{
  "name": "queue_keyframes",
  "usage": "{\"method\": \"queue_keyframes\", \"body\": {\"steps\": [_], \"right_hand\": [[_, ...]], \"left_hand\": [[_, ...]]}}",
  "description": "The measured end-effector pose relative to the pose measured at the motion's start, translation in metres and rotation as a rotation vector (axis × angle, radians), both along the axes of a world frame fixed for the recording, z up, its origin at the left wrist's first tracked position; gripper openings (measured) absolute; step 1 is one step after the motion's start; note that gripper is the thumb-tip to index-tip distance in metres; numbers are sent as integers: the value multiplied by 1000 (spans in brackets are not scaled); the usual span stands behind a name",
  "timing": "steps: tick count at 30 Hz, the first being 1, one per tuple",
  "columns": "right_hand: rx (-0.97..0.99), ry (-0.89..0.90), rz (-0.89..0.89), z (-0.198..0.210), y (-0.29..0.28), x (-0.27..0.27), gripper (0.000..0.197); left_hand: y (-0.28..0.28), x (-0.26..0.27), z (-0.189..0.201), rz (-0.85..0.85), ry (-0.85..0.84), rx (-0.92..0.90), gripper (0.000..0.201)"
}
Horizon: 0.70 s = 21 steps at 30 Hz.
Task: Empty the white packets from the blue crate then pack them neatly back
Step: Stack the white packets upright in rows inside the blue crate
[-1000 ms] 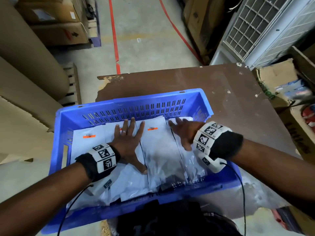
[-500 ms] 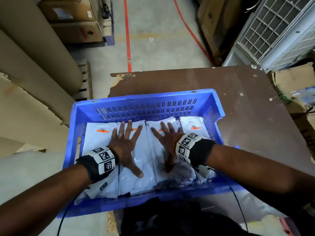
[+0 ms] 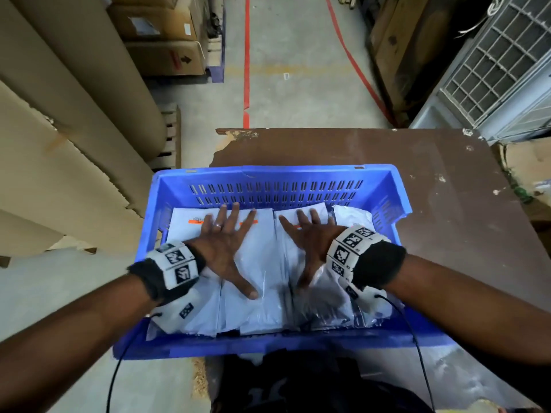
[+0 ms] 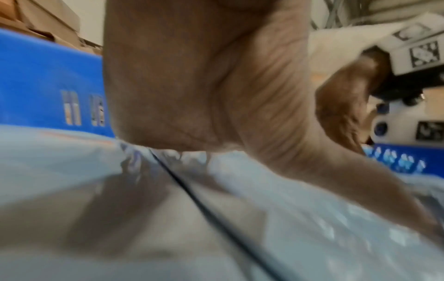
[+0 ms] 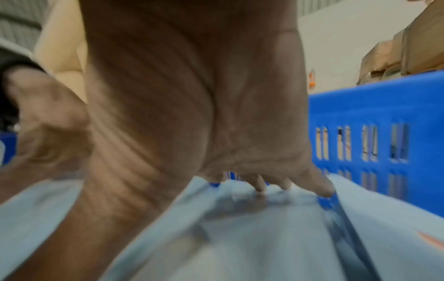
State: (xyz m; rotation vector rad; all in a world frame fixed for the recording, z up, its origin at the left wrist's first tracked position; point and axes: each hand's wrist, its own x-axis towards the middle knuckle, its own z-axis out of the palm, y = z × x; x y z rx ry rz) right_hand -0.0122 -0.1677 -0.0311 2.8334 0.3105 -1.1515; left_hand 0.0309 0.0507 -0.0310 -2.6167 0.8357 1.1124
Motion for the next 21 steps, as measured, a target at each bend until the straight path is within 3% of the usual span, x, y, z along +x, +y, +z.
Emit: {"method": "queue_keyframes", "body": {"steps": [3,6,10,14,21], "right_hand": [[179,-7,17,10,23,10,152],[267,-55,28,-5,61,11,149],[209,-55,63,-30,95,5,156],[149,-36,66,-37,87,8,148],[113,-21,97,-48,80,6,161]], "left_hand": [[25,19,22,1,3,98,169],[45,29,27,-16,-2,232,173],[54,17,14,23,49,279,170],[49,6,5,91,85,268,169],[48,2,-3,126,81,262,167]]}}
